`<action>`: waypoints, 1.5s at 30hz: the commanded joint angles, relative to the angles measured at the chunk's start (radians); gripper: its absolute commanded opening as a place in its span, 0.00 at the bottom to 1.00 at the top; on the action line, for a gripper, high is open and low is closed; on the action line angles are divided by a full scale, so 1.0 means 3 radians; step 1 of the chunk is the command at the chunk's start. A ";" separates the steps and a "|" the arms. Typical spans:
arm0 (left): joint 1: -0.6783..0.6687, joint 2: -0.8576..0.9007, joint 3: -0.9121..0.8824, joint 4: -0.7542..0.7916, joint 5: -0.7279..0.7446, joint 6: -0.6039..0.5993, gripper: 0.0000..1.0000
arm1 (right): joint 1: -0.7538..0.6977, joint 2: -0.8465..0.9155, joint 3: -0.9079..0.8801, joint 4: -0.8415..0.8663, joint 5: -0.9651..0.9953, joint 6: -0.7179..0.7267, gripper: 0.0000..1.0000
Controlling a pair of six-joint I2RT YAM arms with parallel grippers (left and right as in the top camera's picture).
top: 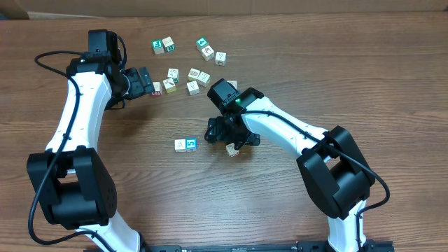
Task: Form a horizontal line
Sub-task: 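Lower the I block onto the table and open the right gripper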
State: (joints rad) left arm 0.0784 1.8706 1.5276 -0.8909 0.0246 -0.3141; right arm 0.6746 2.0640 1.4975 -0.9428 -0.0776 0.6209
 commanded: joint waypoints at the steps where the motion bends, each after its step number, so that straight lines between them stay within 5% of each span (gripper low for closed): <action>1: -0.0023 0.0023 0.0031 0.0008 -0.0022 0.0000 1.00 | -0.0024 0.0006 0.0070 -0.0006 0.0031 0.0001 0.97; 12: -0.0023 0.0023 0.0031 0.0008 -0.0020 0.0000 1.00 | -0.0278 -0.0148 0.0186 -0.0621 -0.0050 -0.0114 1.00; 29: -0.0023 0.0023 0.0031 0.0009 -0.0022 0.0000 1.00 | -0.0251 -0.0148 0.0103 -0.1001 -0.0163 -0.0132 0.12; 45: -0.0023 0.0023 0.0031 0.0008 -0.0020 0.0000 1.00 | -0.0130 -0.0146 -0.0239 -0.0080 -0.0544 -0.0123 0.11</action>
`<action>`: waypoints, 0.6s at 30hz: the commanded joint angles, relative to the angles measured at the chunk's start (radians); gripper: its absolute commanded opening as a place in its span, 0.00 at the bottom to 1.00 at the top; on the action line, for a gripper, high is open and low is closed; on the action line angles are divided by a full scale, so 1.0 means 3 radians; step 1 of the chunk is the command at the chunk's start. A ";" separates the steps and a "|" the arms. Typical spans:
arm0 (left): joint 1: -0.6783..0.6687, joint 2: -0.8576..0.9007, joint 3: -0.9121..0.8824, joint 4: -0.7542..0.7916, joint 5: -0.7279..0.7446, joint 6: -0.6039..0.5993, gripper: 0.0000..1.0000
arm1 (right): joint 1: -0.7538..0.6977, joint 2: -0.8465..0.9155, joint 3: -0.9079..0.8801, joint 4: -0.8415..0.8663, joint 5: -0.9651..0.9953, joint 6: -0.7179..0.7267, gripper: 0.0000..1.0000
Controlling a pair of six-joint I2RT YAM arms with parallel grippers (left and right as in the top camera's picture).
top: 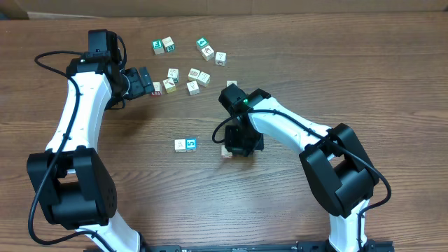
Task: Form a horizontal line
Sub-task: 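Lower the I block onto the table and open the right gripper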
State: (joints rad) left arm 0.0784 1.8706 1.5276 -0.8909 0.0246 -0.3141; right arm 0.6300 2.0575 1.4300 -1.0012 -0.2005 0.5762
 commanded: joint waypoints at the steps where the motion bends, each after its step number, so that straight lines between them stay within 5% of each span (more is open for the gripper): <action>1: -0.0023 0.0023 0.0031 0.0008 -0.0020 0.0000 1.00 | 0.0019 -0.0125 -0.0014 0.0200 -0.0134 0.0024 0.11; 8: -0.0023 0.0023 0.0031 0.0008 -0.0020 0.0000 1.00 | 0.0019 -0.0125 -0.0014 0.0439 -0.0125 0.0024 0.12; 18: -0.0023 0.0023 0.0031 0.0008 -0.0022 0.0000 1.00 | 0.0019 -0.0125 -0.0014 -0.0083 0.0006 0.0137 0.12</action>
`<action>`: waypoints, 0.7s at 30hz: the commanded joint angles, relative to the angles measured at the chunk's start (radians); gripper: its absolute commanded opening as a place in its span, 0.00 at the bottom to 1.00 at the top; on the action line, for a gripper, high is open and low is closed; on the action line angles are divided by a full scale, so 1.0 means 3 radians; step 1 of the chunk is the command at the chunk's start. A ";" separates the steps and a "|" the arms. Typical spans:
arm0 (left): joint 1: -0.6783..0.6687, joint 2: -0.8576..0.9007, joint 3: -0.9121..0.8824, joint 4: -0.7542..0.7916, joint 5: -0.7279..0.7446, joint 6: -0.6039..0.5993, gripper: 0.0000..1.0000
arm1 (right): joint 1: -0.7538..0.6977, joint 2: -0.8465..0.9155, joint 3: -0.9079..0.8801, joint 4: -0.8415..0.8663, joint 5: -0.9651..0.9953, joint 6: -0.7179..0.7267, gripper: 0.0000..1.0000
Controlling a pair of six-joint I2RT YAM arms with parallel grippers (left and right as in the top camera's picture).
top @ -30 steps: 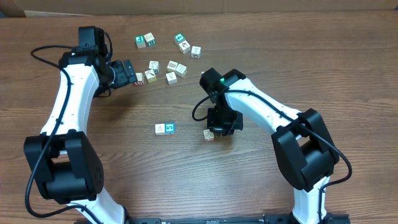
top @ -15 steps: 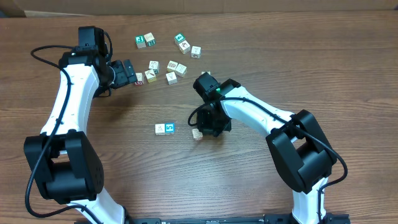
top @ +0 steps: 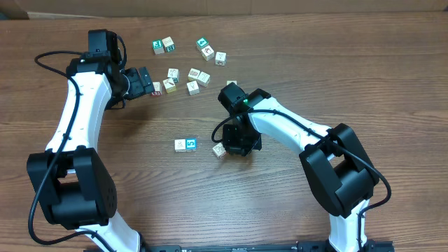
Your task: Form a horizontal line
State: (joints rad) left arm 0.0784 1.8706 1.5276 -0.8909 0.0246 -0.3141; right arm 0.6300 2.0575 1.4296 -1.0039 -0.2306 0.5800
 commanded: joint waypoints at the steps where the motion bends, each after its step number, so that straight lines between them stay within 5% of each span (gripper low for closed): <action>1: -0.0023 0.0023 0.0031 0.0008 -0.0020 0.0000 1.00 | 0.0019 -0.0125 -0.0013 -0.0112 0.0174 0.0188 0.12; 21: -0.0023 0.0023 0.0031 0.0008 -0.0020 0.0000 0.99 | 0.0380 -0.0125 -0.0013 0.0095 0.0303 0.0340 0.04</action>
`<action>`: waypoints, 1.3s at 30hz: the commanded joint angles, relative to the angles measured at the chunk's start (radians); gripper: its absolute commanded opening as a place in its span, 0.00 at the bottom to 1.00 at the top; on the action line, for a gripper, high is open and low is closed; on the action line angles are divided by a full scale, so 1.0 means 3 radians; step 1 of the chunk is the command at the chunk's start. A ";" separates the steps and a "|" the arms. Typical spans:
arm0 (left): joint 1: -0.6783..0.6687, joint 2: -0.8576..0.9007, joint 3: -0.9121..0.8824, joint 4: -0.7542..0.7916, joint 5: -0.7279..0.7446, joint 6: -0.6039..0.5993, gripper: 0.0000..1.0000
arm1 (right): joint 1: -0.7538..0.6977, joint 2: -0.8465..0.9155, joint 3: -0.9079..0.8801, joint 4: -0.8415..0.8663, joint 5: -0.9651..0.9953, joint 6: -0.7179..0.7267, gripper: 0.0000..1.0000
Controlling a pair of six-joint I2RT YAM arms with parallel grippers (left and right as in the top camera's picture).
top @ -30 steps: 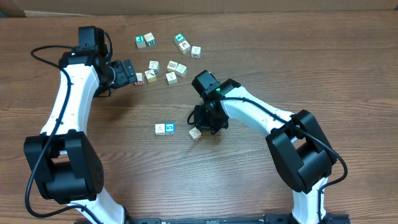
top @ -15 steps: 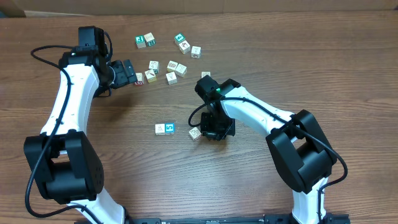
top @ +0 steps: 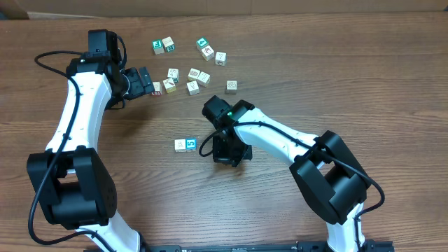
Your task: Form a horizontal line
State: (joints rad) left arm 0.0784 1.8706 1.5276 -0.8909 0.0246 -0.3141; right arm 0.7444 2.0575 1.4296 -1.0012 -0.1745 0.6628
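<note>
Two small blocks form a short row in the overhead view: a white one (top: 180, 145) and a blue-faced one marked 5 (top: 192, 144). My right gripper (top: 220, 154) hangs low over the table just right of them. Its body covers its fingers and whatever lies between them, so no block shows there. My left gripper (top: 150, 82) is at the upper left, open, with a reddish block (top: 157, 87) at its fingertips. Several loose blocks lie at the back, among them a tan one (top: 192, 87) and a lone one (top: 232, 86).
More blocks are scattered near the far edge, such as a green one (top: 159, 46) and a white one (top: 220, 57). The brown wooden table (top: 350, 84) extends right of the right arm. Both arms' white links reach in from the front.
My right gripper has moved left and a little up, closer to the block marked 5. The tan block seen at its left tip no longer shows. The left arm is unchanged.
My right gripper first stood right of centre with a tan block at its lower tip. At each later moment the gripper and block were further left, towards the two-block row. Now the gripper covers that spot. The left gripper stayed by the reddish block throughout.
</note>
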 commanded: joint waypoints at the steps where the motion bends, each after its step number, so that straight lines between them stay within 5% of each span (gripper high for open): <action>1: -0.0023 0.0023 0.0031 0.0008 -0.0022 0.0000 1.00 | 0.0000 -0.0125 -0.0013 0.0131 0.0116 0.0064 0.04; 39: -0.0022 0.0023 0.0031 0.0008 -0.0022 0.0000 1.00 | 0.0005 -0.0125 -0.0013 0.0303 0.0257 0.0060 0.04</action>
State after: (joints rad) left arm 0.0784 1.8706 1.5276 -0.8909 0.0246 -0.3141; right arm 0.7452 2.0575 1.4296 -0.9157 -0.1116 0.6769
